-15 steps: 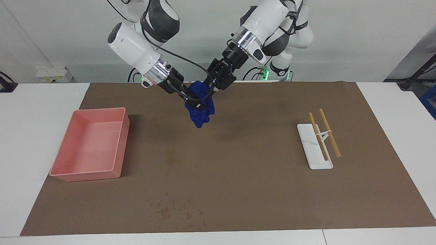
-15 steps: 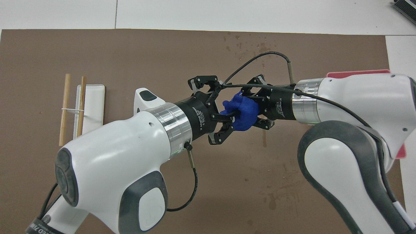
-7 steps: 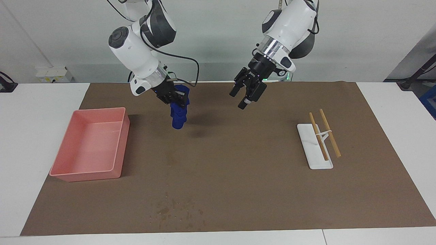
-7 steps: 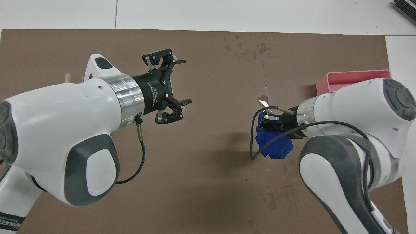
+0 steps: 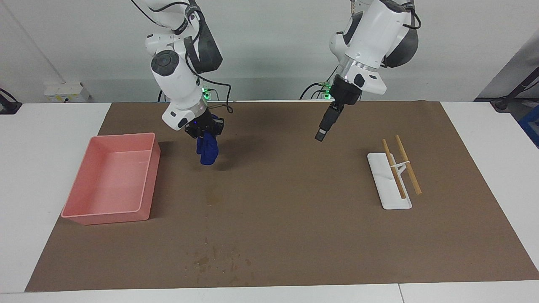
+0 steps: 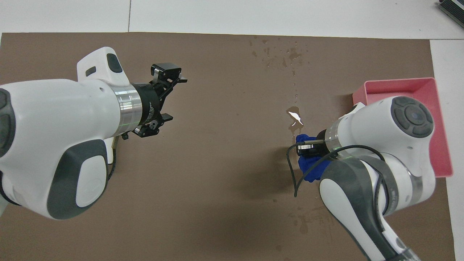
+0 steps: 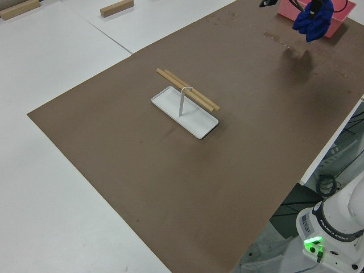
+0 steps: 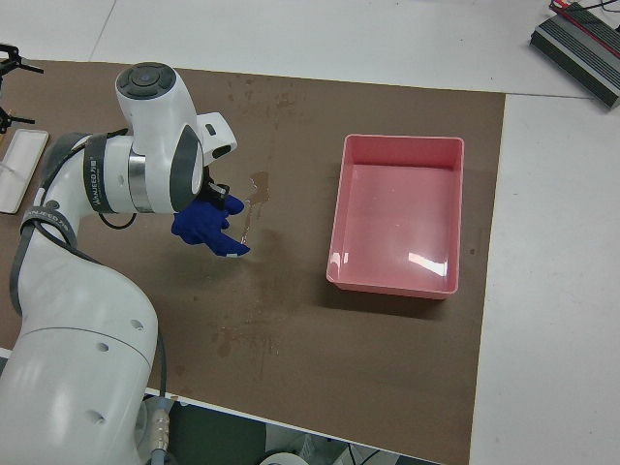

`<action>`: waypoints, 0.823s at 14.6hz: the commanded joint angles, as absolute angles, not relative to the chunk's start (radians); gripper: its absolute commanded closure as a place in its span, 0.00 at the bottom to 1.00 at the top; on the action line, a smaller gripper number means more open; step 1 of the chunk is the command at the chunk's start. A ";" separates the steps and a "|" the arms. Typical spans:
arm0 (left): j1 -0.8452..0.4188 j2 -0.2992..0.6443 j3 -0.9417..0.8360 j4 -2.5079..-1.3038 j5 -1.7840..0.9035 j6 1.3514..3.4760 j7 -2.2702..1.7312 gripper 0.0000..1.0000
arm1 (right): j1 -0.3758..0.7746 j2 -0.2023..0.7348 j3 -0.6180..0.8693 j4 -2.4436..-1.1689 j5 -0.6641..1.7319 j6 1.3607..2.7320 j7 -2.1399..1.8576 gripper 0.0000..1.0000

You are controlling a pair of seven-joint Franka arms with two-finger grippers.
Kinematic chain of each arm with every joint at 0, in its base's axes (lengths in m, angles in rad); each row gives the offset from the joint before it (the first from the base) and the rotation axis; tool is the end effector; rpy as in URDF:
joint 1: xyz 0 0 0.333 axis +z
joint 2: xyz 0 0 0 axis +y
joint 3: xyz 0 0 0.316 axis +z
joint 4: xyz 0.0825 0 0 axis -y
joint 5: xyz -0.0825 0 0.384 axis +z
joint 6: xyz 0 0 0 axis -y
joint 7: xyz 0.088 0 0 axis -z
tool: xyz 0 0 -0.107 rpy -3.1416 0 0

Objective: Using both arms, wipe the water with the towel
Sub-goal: 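Lower the towel onto the water with the right gripper while the left gripper withdraws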

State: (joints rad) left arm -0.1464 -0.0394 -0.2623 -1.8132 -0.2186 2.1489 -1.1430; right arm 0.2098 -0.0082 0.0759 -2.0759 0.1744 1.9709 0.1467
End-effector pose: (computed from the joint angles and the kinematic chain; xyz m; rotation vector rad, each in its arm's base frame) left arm 0.5317 -0.2428 0.5881 2.5116 1.0881 0.1816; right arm 0.5097 0.1614 0.4250 -3.0018 -0.0947 0.1926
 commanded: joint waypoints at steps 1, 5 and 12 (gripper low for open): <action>-0.080 -0.045 -0.270 -1.729 -0.086 1.941 -0.871 0.00 | 0.204 0.046 0.083 -2.097 0.140 1.993 0.077 1.00; 0.023 -0.008 -0.268 -1.608 -0.020 1.671 -0.414 0.00 | 0.199 0.072 0.083 -2.144 0.141 2.039 0.037 1.00; 0.103 -0.003 -0.265 -1.572 0.035 1.500 -0.058 0.00 | 0.207 0.150 0.084 -2.198 0.150 2.267 0.058 1.00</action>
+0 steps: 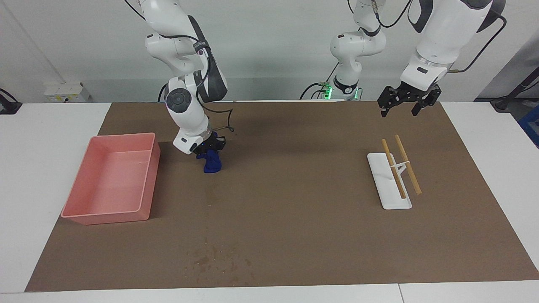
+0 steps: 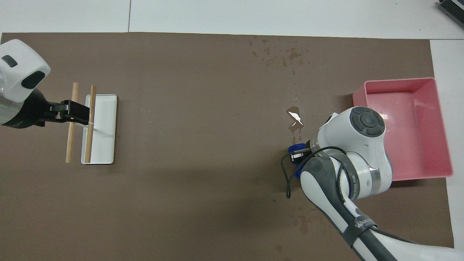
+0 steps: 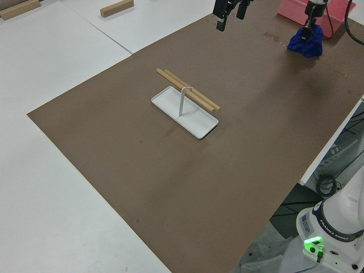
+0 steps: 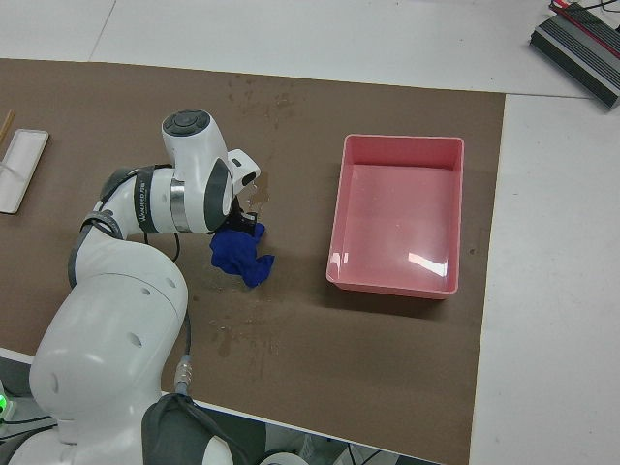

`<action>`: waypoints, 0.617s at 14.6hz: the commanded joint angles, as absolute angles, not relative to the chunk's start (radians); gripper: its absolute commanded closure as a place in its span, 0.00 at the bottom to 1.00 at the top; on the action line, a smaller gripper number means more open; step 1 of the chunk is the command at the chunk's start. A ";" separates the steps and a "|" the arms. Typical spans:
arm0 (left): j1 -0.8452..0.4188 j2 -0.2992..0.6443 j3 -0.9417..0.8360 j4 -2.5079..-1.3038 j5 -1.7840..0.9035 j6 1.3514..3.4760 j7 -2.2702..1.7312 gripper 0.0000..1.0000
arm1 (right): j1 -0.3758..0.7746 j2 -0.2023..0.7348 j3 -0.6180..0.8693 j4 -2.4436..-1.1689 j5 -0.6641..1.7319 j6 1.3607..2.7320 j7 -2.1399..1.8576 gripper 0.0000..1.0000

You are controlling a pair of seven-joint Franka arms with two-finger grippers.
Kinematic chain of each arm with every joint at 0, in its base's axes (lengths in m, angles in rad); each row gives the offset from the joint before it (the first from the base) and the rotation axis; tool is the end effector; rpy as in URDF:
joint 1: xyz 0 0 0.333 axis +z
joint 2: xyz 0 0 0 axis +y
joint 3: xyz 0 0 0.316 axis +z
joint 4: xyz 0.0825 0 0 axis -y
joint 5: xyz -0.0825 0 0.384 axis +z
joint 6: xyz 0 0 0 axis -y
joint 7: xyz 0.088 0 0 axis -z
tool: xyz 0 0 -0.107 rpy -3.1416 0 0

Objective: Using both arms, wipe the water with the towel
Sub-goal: 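Lower the towel onto the water with the right gripper while the left gripper withdraws, then rub the towel over the water spill with the right gripper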

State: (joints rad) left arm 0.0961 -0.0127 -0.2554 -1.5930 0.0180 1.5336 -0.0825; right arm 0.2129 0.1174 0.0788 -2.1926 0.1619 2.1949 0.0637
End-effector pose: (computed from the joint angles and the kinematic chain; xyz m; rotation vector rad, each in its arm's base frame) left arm 0.5395 -0.0856 0.6177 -3.1118 0.1190 0.0689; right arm 0.5096 0.1588 0.3236 -3.0161 -0.1898 0.2075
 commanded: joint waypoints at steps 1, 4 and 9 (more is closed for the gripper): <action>0.103 -0.012 -0.261 -1.594 0.035 1.506 -0.060 0.00 | 0.204 0.167 0.084 -2.195 0.152 2.302 0.057 1.00; 0.097 -0.029 -0.258 -1.624 0.037 1.511 -0.063 0.00 | 0.203 0.227 0.084 -2.175 0.153 2.410 0.052 1.00; 0.112 -0.026 -0.221 -1.620 -0.029 1.542 -0.060 0.00 | 0.186 0.351 0.084 -2.056 0.140 2.477 0.009 1.00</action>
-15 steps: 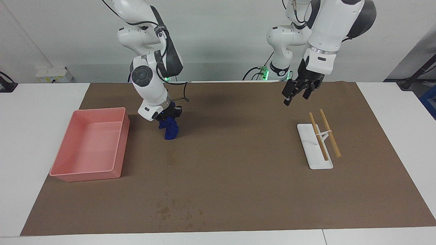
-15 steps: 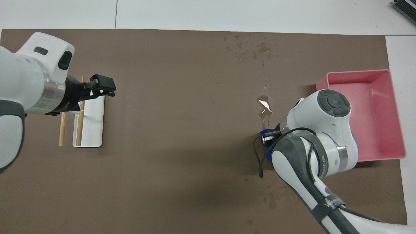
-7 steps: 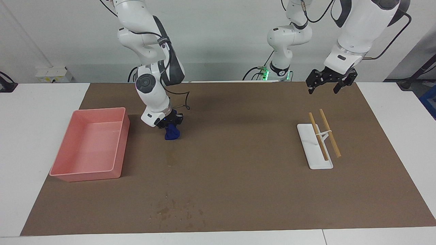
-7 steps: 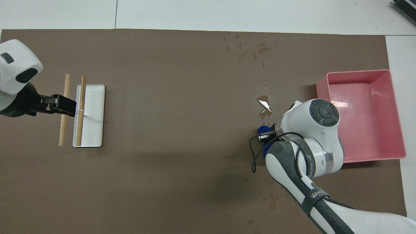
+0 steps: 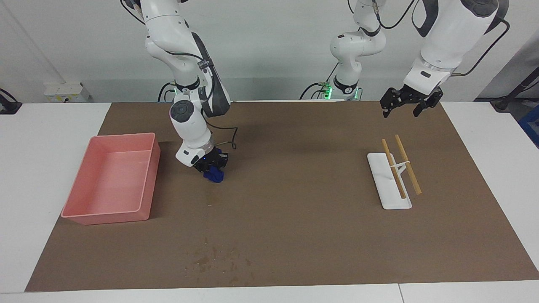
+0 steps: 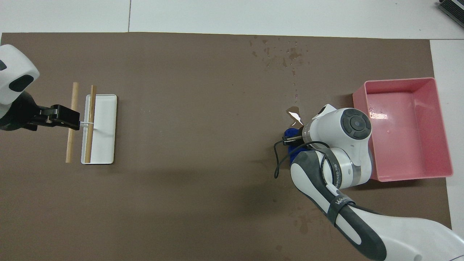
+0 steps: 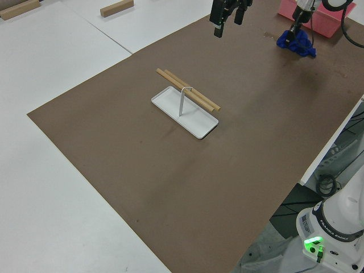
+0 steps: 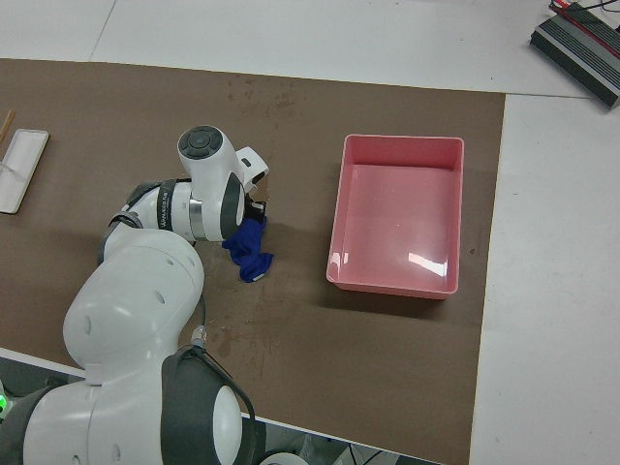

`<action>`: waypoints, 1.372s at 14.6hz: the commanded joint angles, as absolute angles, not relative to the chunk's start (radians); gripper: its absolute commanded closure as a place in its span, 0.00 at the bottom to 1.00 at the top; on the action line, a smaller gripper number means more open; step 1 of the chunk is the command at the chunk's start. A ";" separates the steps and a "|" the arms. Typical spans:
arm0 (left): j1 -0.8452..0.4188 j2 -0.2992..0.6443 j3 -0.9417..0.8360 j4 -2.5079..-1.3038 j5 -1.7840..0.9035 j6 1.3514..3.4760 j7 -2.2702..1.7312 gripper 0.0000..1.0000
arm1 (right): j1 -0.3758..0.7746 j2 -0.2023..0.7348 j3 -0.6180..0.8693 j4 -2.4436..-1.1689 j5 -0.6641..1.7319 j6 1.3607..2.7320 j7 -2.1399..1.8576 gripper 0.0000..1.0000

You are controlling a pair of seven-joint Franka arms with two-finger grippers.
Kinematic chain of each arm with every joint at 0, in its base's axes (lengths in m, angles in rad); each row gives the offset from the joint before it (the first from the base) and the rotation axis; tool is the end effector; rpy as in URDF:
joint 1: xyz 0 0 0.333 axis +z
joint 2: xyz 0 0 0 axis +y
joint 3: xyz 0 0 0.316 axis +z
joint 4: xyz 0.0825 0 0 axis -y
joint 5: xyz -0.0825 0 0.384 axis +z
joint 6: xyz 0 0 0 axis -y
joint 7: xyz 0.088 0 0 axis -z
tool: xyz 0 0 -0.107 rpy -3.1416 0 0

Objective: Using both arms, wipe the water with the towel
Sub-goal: 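Rub the towel over the water spill with the right gripper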

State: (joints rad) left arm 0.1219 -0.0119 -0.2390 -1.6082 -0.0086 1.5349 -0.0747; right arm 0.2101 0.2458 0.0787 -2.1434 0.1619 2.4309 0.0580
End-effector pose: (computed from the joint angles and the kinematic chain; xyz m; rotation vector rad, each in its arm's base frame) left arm 0.5421 -0.0655 0.6103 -3.1392 0.0665 0.0974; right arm 0.5483 0.1628 0.2927 -3.0047 -0.1615 -0.0283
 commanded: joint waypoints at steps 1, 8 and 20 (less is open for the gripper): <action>0.027 -0.026 -0.136 -1.618 -0.028 1.539 -0.051 0.00 | 0.172 0.363 0.083 -2.034 0.138 2.477 -0.027 1.00; 0.014 -0.026 -0.090 -1.609 -0.034 1.532 -0.028 0.00 | 0.114 0.489 0.081 -1.847 0.111 2.480 -0.130 1.00; 0.015 -0.021 -0.092 -1.560 -0.034 1.460 -0.002 0.00 | 0.215 0.535 0.091 -1.790 0.455 2.505 0.204 1.00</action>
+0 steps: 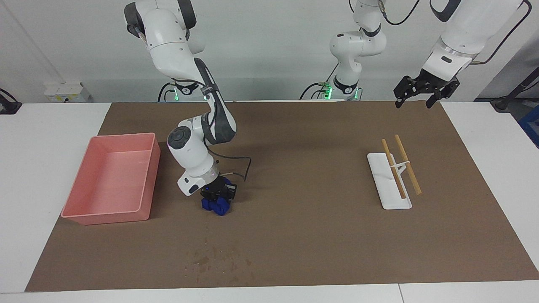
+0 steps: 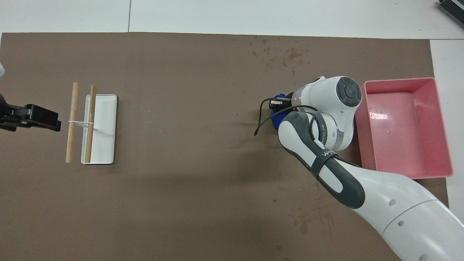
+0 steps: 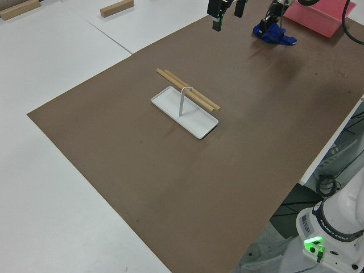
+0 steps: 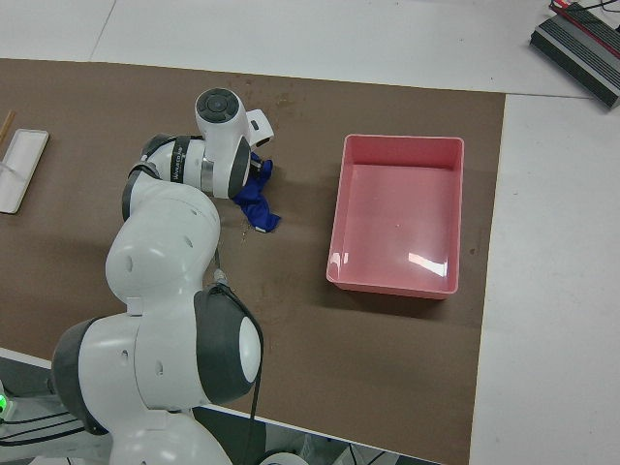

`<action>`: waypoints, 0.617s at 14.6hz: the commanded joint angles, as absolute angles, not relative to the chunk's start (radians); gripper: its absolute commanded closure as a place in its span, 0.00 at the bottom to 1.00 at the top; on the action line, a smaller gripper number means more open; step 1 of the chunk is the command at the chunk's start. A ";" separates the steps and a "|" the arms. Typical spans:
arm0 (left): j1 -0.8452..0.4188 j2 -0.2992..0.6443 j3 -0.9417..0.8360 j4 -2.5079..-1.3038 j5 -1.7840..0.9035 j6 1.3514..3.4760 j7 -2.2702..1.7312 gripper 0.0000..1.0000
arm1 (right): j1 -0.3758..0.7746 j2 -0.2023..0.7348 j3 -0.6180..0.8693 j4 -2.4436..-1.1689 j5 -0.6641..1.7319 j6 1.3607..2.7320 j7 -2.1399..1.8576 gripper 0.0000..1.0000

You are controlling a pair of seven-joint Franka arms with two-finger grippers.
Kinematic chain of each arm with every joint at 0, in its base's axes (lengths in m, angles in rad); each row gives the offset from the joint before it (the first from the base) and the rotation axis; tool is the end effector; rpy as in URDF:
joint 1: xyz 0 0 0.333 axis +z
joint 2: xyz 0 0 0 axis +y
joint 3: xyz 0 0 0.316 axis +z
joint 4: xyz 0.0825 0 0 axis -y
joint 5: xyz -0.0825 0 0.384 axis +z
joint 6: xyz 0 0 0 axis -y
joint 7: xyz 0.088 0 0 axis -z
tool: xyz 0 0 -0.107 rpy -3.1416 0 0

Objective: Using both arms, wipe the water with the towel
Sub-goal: 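Rub the towel over the water spill with the right gripper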

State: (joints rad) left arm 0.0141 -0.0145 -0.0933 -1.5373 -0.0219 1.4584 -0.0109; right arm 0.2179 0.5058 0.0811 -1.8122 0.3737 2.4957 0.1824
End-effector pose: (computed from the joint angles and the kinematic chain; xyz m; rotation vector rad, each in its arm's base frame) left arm 0.5365 -0.0455 0.6385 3.1205 -0.1093 -0.1020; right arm 0.6407 0.1904 0.2799 -2.8062 0.2495 -0.1406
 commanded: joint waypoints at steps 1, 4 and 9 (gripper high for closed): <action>0.018 -0.025 -0.089 -1.565 -0.034 1.450 -0.002 0.00 | 0.216 0.535 0.091 -1.792 0.463 2.490 0.204 1.00; 0.018 -0.028 -0.086 -1.568 -0.034 1.456 -0.002 0.00 | 0.206 0.526 0.084 -1.819 0.446 2.439 0.193 1.00; 0.011 -0.026 -0.087 -1.568 -0.034 1.456 -0.002 0.00 | 0.186 0.488 0.077 -1.836 0.223 2.166 0.206 1.00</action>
